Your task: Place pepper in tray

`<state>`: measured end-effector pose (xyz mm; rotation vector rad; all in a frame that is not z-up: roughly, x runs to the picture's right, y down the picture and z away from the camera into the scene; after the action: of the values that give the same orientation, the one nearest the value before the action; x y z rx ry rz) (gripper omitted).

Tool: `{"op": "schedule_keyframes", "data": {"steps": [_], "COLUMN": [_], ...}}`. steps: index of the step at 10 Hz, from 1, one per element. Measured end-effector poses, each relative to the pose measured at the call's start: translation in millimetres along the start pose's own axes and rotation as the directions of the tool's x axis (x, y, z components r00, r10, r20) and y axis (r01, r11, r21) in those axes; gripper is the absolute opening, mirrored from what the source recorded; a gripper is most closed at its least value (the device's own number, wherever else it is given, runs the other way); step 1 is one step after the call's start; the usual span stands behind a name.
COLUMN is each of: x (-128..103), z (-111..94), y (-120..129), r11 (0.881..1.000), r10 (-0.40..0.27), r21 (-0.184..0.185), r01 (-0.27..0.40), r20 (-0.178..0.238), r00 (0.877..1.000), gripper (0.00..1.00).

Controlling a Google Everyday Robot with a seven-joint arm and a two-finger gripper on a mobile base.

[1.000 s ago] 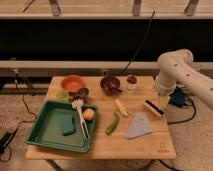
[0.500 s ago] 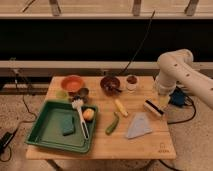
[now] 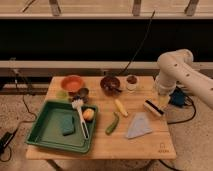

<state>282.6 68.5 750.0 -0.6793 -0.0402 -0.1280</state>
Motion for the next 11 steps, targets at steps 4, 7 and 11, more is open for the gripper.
{"op": "schedule_keyframes", "data": {"steps": [4,7,11], "x": [-26,-87,-147], "z": [22,56,98], "y": [3,-1,0], "r11": [0.996,0.978,0.933], "r10": [-0.093,-0.208,-0.361], "r21": [0.009,0.013,-0.004], "r01": [0.093,0.208,0.361], "r20": [0.000,-0.007,-0.013], "r00": [0.996,0.978,0.932], "gripper": [0.66,0.66,0.66]}}
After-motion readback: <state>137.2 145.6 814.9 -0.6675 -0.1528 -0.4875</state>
